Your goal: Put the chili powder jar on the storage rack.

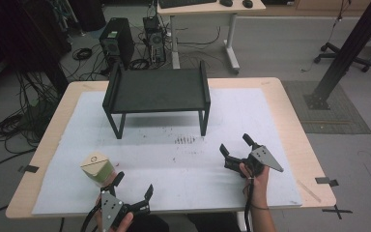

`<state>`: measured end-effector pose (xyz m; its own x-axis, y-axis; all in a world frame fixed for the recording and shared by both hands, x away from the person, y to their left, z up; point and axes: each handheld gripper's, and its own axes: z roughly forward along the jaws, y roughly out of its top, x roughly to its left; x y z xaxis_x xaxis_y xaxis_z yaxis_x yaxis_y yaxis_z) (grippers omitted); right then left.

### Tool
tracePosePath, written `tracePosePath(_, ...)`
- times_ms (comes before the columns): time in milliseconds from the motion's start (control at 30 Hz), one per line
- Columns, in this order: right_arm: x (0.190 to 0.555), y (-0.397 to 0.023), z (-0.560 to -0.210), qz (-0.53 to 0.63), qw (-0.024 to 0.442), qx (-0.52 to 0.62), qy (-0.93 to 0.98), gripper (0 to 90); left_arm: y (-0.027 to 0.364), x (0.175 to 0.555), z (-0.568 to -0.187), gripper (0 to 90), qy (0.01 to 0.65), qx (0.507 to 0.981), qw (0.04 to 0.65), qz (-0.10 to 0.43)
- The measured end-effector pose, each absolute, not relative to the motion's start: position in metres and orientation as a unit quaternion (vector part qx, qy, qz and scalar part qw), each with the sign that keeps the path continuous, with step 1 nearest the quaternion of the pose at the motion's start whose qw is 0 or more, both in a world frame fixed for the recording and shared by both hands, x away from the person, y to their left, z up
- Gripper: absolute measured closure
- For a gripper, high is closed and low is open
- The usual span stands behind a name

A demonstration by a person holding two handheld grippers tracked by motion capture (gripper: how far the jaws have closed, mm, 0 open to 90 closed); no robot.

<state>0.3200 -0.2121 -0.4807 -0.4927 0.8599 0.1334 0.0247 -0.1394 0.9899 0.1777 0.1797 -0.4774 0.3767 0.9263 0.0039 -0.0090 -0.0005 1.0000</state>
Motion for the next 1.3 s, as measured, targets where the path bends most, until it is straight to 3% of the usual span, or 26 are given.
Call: tracePosePath(1300, 0.319, -0.210, -0.480, 0.637, 0.331, 0.381, 0.582, 0.1, 0.225, 0.139, -0.472, 0.7, 0.402, 0.574, 0.575, 0.422)
